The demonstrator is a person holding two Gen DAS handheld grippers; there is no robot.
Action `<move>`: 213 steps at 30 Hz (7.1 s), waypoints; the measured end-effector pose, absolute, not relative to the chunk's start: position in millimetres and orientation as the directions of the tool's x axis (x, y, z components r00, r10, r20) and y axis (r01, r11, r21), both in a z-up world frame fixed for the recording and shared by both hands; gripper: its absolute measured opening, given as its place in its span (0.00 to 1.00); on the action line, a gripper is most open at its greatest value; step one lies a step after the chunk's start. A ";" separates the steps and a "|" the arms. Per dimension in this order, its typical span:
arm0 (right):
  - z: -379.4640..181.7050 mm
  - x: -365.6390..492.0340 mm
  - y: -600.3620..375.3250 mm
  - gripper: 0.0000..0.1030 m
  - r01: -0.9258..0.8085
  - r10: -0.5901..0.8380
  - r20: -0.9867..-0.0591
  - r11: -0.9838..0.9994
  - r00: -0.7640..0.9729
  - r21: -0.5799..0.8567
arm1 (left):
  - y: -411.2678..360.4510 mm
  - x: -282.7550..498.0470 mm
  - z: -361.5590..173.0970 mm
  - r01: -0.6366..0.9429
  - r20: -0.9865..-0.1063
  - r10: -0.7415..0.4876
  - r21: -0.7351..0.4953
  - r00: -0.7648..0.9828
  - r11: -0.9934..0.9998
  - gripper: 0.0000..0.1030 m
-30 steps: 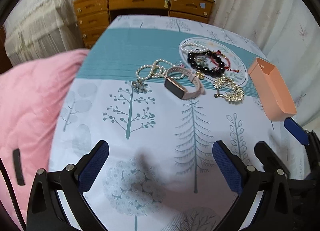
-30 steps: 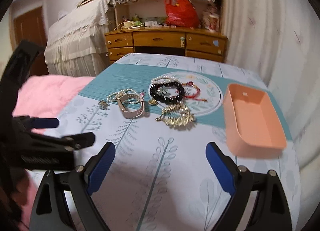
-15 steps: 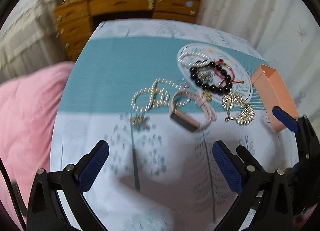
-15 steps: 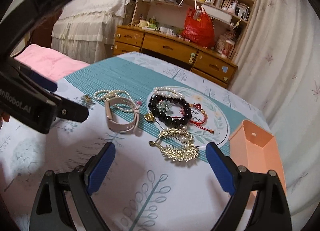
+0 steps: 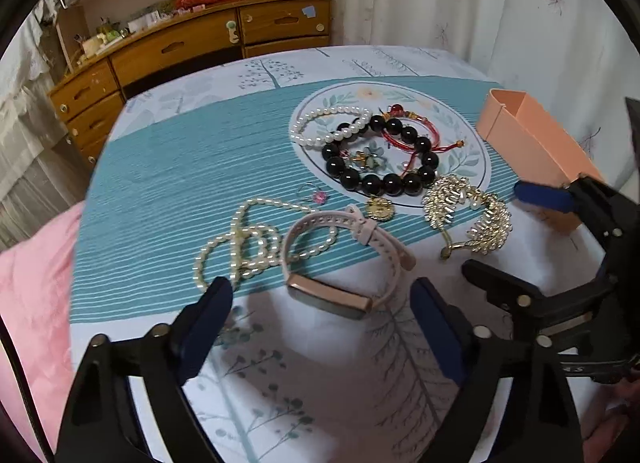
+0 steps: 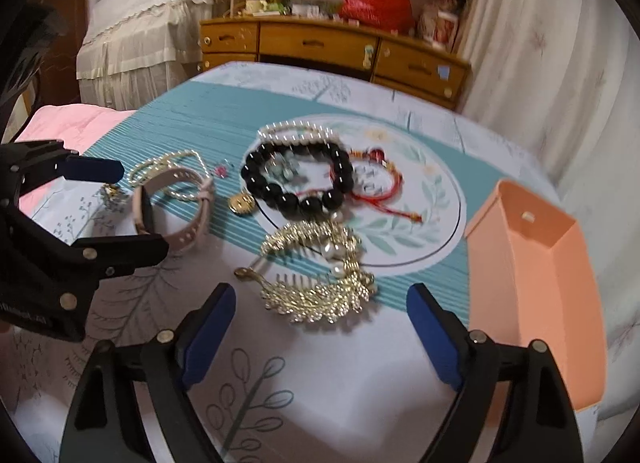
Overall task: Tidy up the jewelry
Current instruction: 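Grasp the gold leaf hair clip with the right tool while the left tool grasps the pink-band watch, then carry the clip and watch into the peach box and open both tools, then move both tools back toward the pearl necklace and silver flower brooch, then grasp the silver flower brooch with the left tool while the right tool grasps the pearl necklace, then carry the brooch and pearl necklace into the peach box and release both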
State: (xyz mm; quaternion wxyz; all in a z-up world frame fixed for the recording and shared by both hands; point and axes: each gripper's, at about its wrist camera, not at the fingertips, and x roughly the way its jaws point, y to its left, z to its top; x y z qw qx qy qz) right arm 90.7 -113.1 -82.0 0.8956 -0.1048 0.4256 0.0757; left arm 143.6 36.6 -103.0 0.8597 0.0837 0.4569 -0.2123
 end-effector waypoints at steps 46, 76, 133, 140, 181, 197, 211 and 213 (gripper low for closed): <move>22.9 0.6 -148.7 0.59 -0.238 0.228 -0.657 0.968 0.718 0.076 | 24.7 83.1 -9.8 0.355 -0.827 -0.309 -0.144 0.470 0.924 0.51; 61.6 55.7 -328.6 0.59 -0.042 0.257 -0.614 0.939 0.746 0.342 | -171.3 121.1 -11.3 0.586 -0.825 -0.446 -0.180 0.347 0.790 0.53; 24.8 129.4 -204.8 0.64 -0.179 0.547 -0.697 0.828 0.464 0.531 | 35.3 88.1 -29.9 0.130 -0.800 0.048 0.156 0.598 0.979 0.93; 18.8 141.7 -169.9 0.64 -0.187 0.573 -0.712 0.815 0.407 0.549 | 66.0 91.4 -46.6 0.124 -0.820 -0.070 0.001 0.567 0.992 0.93; -72.8 221.1 -14.9 0.48 -0.231 0.416 -0.906 0.892 0.085 0.388 | 100.1 141.1 -114.6 0.081 -0.782 -0.130 -0.101 0.610 0.992 0.18; -70.7 200.3 34.5 0.19 -0.456 0.215 -0.945 0.886 0.245 0.083 | 154.4 108.7 -99.7 -0.065 -0.795 -0.100 -0.173 0.598 0.983 0.18; -58.1 182.5 24.1 0.09 -0.497 0.353 -0.911 0.842 0.211 0.211 | 166.1 97.4 -89.9 -0.074 -0.803 -0.150 -0.234 0.577 0.969 0.18; -48.8 179.1 22.7 0.09 -0.498 0.365 -0.902 0.840 0.229 0.214 | 164.9 95.9 -85.7 -0.074 -0.802 -0.135 -0.218 0.582 0.973 0.18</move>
